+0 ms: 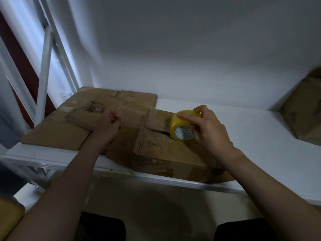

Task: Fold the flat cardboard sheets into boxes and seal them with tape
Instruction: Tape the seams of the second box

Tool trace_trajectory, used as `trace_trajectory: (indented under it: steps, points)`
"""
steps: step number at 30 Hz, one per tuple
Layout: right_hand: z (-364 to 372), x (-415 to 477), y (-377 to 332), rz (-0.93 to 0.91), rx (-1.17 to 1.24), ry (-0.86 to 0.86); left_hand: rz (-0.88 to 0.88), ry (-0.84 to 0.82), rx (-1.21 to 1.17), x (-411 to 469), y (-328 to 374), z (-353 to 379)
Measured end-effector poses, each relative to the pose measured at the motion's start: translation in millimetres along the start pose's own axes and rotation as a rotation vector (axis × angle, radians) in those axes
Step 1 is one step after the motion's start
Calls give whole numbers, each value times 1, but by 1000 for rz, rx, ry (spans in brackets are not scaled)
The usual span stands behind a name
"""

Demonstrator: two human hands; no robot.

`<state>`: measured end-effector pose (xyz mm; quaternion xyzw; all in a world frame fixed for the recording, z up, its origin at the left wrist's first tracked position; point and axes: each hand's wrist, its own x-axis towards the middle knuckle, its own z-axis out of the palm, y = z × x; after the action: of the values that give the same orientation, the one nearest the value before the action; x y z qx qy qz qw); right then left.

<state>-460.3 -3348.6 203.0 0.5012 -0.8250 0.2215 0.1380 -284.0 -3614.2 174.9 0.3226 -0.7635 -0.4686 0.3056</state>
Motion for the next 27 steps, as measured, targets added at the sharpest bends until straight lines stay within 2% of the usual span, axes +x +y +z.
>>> trace_trajectory:
  steps: [13,19,27]
  points:
    - [13,8,-36,137,-81,60,-57,-64,-39,9,-30,-6]
    - [14,7,-43,188,-69,58,-21,-81,-35,3,-41,2]
    - [23,-1,-59,257,-104,120,-20,-27,104,-16,-56,39]
